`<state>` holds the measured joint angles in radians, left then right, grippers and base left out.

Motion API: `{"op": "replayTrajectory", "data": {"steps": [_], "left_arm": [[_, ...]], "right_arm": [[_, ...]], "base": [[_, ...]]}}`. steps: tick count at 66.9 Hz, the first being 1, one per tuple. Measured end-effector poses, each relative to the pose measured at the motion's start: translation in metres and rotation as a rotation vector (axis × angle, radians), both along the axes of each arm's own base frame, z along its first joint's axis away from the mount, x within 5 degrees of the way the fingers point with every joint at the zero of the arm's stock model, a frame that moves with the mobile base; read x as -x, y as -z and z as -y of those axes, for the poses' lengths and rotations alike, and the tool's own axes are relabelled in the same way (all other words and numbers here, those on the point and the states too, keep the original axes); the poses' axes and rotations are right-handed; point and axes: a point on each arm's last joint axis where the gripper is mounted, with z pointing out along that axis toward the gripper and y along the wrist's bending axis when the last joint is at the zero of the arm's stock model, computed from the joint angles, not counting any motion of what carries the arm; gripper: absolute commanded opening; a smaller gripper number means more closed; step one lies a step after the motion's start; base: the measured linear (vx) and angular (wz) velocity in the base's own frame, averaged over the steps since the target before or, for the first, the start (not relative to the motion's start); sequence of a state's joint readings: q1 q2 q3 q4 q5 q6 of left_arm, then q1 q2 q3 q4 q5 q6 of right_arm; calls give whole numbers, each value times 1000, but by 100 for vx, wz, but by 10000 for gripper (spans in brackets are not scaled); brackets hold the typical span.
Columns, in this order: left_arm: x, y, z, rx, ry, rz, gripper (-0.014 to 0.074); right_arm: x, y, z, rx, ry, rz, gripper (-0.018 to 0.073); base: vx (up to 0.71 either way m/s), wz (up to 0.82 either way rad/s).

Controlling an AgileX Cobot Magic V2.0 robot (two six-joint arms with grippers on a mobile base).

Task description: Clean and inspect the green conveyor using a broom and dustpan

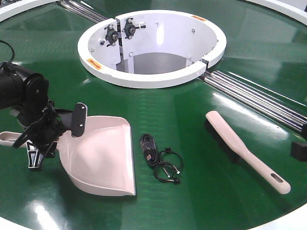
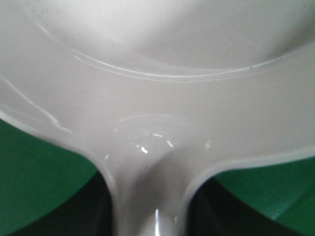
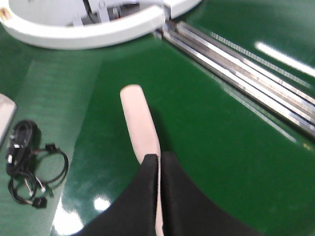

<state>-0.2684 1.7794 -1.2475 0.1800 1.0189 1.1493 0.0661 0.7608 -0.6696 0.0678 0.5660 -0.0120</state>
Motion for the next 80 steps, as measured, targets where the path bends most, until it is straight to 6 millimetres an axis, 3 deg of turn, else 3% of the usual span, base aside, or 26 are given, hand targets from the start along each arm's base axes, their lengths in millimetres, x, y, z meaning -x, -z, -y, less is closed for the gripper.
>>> {"op": "replayTrajectory", "data": {"steps": [8, 16, 35, 44, 59, 80], "left_arm": [[0, 0, 0, 0, 0, 0, -6], [0, 0, 0, 0, 0, 0, -6], [0, 0, 0, 0, 0, 0, -6], [0, 0, 0, 0, 0, 0, -6], [0, 0, 0, 0, 0, 0, -6], [0, 0, 0, 0, 0, 0, -6]], "right_arm": [[-5, 6, 0, 13, -3, -47, 20], [-7, 9, 1, 41, -6, -80, 106], [-6, 11, 2, 106, -33, -100, 472], [-9, 7, 2, 113, -38, -116, 593], [-33, -4, -1, 102, -60, -242, 601], [-97, 3, -32, 190, -291, -517, 557]], "base": [[0, 0], [0, 0], [0, 0], [0, 0], [0, 0], [0, 0]]}}
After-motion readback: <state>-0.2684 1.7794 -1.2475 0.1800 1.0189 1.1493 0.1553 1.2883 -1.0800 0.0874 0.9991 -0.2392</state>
